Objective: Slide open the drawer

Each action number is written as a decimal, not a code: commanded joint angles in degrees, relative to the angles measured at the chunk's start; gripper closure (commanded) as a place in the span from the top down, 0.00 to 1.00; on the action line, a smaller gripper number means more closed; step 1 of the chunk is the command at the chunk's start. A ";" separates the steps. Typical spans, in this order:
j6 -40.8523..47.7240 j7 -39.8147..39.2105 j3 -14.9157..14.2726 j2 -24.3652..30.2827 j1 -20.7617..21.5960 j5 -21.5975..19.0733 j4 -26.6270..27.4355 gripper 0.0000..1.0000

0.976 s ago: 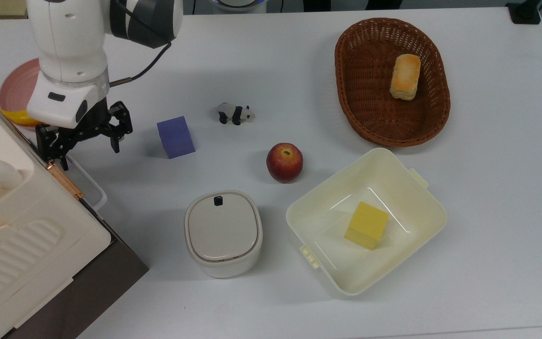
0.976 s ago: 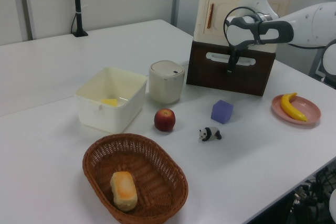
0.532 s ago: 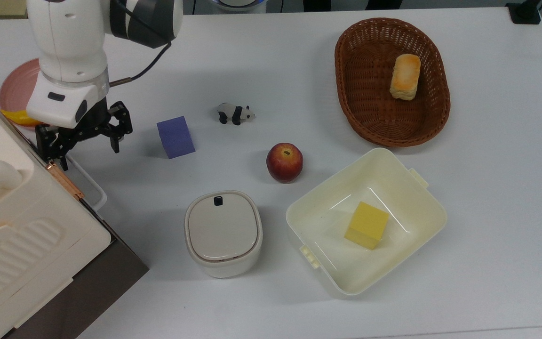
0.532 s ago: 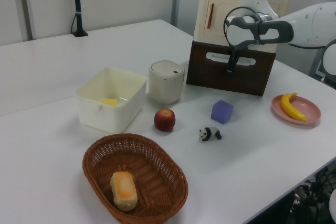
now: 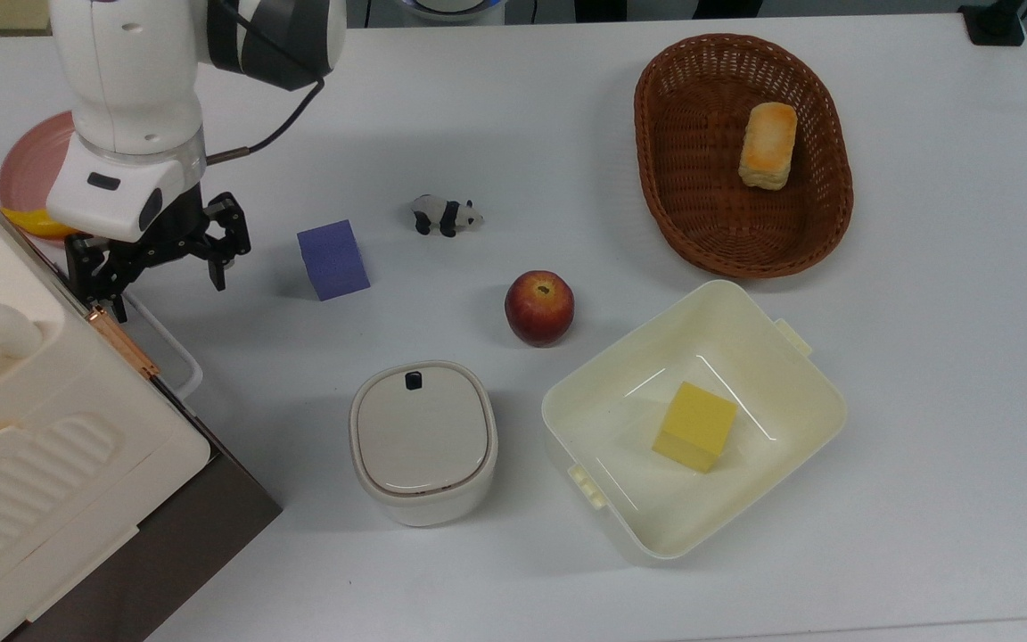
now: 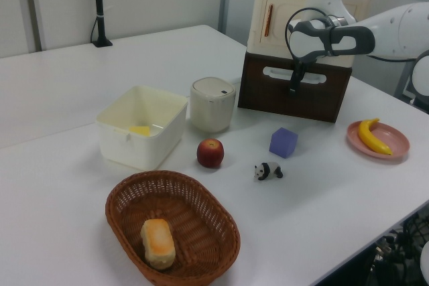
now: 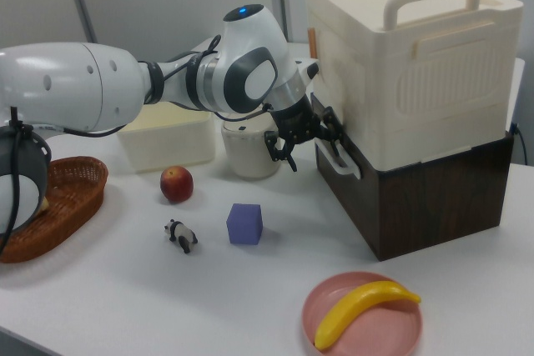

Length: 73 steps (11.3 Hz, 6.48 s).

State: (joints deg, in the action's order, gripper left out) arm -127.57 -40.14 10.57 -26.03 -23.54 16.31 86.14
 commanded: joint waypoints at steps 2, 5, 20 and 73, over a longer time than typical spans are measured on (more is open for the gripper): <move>-0.40 1.64 -1.16 -0.25 1.39 1.19 -0.79 0.96; -0.31 1.73 -1.07 -0.25 1.39 1.19 -0.79 0.93; -0.13 7.61 -0.63 -1.05 1.74 5.14 -1.76 0.57; 1.71 4.45 1.56 9.15 2.89 5.49 10.46 0.16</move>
State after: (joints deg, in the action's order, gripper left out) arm -127.47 -37.04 12.03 -20.41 -21.75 21.58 93.07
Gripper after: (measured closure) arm 0.837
